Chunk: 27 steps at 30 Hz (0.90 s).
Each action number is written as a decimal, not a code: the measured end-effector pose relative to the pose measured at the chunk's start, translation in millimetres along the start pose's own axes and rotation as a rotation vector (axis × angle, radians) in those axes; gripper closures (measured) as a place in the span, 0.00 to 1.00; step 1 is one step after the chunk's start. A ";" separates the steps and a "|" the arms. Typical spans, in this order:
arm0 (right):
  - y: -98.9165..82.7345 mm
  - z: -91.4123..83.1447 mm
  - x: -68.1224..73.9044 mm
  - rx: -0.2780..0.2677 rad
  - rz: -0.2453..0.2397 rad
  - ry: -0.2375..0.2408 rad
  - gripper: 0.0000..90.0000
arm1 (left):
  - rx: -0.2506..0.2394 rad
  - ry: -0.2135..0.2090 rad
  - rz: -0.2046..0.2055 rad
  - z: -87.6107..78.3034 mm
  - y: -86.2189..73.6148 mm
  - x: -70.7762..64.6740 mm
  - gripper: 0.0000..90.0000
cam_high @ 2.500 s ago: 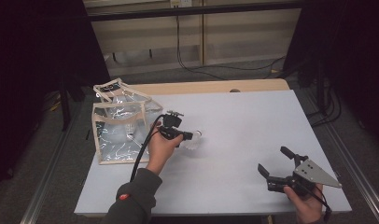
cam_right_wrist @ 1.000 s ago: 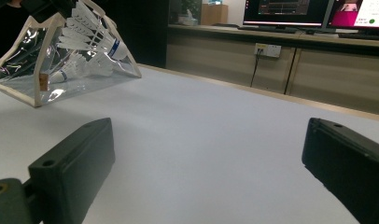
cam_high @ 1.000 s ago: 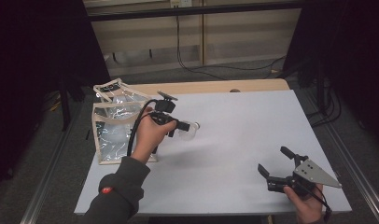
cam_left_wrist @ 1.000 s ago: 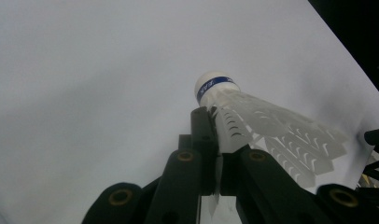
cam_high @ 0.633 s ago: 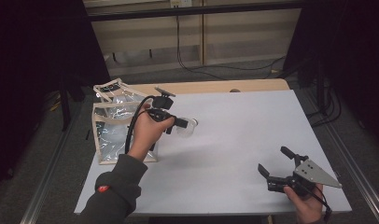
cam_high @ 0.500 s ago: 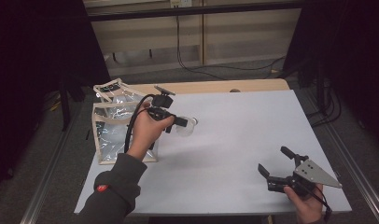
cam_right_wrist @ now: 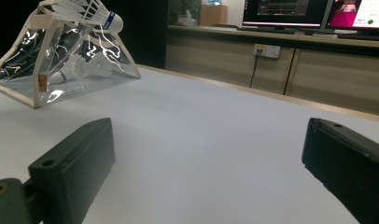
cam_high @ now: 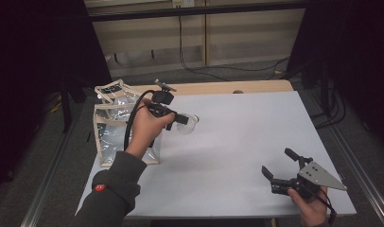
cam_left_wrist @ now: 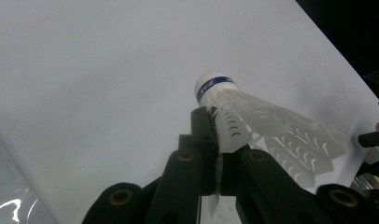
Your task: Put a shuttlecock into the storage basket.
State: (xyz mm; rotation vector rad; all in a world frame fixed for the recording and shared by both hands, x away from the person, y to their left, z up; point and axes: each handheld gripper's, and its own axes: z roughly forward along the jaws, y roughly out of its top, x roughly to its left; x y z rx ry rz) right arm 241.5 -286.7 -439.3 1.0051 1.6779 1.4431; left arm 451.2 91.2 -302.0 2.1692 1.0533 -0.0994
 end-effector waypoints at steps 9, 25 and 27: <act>0.0 0.3 0.1 -0.001 -0.007 0.002 0.03 | 0.000 0.001 0.002 -7.1 6.1 0.8 0.99; 0.1 0.2 -0.5 -0.001 -0.004 0.000 0.03 | -0.005 0.002 -0.012 -18.4 16.8 1.0 1.00; 0.0 0.2 -0.4 -0.001 -0.002 0.000 0.03 | -0.008 -0.001 -0.018 -19.7 17.8 1.0 0.99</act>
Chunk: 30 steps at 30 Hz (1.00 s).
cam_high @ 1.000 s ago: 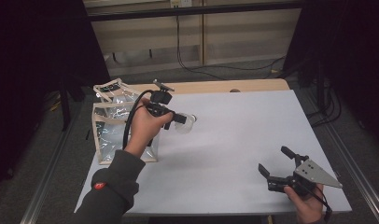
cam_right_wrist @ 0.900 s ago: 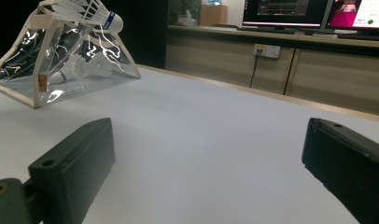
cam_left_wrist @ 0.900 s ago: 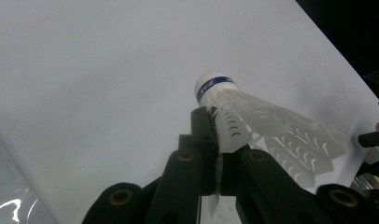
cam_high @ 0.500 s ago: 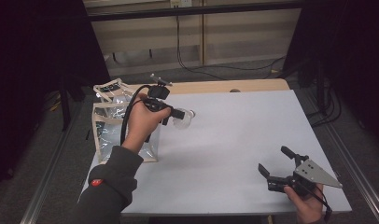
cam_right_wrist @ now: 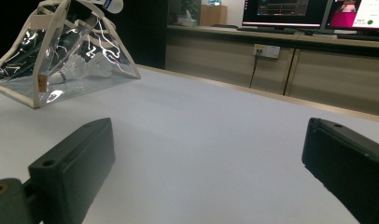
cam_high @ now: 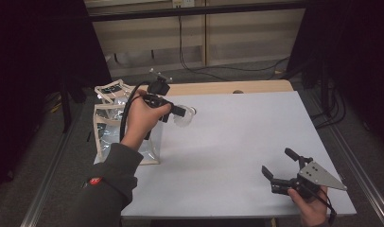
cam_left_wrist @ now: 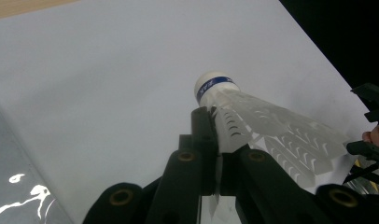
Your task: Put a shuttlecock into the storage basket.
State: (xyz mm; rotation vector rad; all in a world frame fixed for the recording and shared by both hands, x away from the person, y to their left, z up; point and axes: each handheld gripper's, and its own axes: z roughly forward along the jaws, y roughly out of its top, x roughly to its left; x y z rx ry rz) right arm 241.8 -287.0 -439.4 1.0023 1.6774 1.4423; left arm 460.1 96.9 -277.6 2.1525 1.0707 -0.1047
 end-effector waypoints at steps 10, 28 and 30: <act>-0.1 0.4 0.4 0.002 0.001 0.003 0.03 | -0.007 0.004 -0.005 -7.1 5.7 1.4 0.99; 0.3 -0.3 -0.6 -0.003 -0.002 0.000 0.03 | -0.027 0.029 -0.014 -22.1 12.2 4.9 0.99; 0.4 -0.3 -0.8 -0.003 -0.003 -0.001 0.03 | -0.027 0.030 -0.015 -23.9 13.2 5.3 0.99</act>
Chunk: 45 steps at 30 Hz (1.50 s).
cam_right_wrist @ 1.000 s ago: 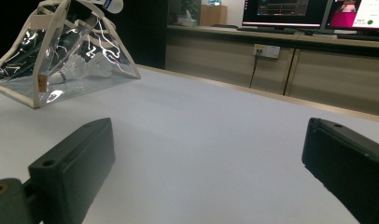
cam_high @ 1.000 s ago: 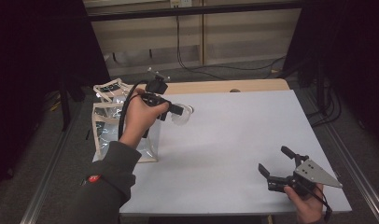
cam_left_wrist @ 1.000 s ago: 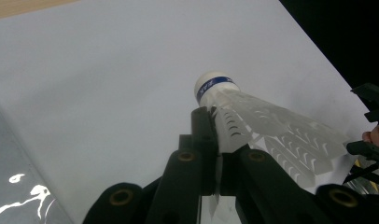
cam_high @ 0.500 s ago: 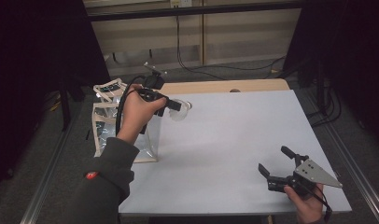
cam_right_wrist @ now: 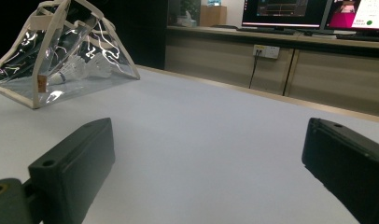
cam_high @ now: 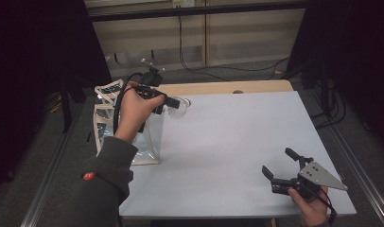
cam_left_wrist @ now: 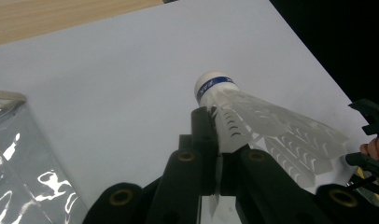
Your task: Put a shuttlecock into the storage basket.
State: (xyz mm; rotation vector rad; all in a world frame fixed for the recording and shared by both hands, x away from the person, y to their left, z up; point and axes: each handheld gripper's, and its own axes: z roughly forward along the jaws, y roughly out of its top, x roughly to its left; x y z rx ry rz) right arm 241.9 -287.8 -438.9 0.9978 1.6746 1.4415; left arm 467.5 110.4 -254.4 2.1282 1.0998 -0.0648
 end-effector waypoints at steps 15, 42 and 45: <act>0.4 -0.4 -0.1 -0.002 0.001 -0.001 0.03 | -0.005 0.017 -0.017 -14.8 2.7 6.4 1.00; 0.0 0.2 0.4 0.001 0.001 0.001 0.03 | -0.034 0.043 -0.051 -31.9 5.7 18.6 0.99; 0.1 0.3 0.5 0.000 0.001 0.003 0.03 | -0.041 0.048 -0.056 -33.8 5.7 19.9 0.99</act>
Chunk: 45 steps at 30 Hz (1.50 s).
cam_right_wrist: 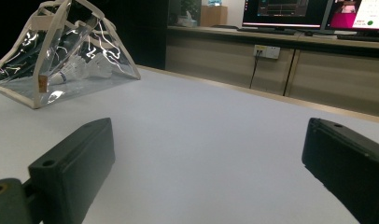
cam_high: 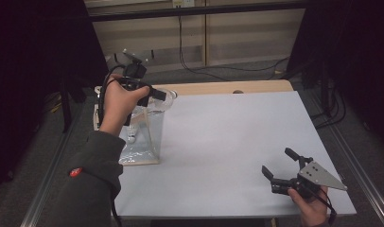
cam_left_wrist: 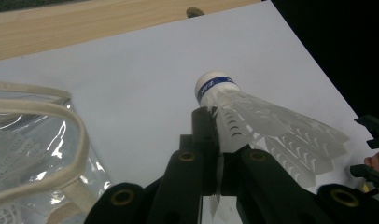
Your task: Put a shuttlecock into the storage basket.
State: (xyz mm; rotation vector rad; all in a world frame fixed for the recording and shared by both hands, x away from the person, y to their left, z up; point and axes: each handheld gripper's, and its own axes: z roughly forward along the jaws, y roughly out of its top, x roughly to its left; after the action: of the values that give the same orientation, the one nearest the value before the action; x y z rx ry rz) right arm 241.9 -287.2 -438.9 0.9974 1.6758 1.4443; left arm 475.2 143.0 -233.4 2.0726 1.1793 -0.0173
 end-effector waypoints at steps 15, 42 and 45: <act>-0.3 0.7 0.7 0.002 0.004 0.003 0.03 | -0.008 0.022 -0.022 -6.0 -0.1 9.5 0.99; -0.4 0.9 -0.1 0.000 0.000 0.001 0.03 | -0.023 0.065 -0.058 -16.2 -0.8 24.4 0.99; -0.4 1.0 0.3 0.002 0.001 0.003 0.03 | -0.023 0.069 -0.061 -17.1 -1.2 26.7 0.99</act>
State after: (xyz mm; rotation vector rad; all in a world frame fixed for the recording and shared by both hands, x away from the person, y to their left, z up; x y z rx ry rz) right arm 242.6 -286.5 -439.4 0.9983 1.6793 1.4457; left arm 484.1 173.4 -231.0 2.0311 1.2780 0.0386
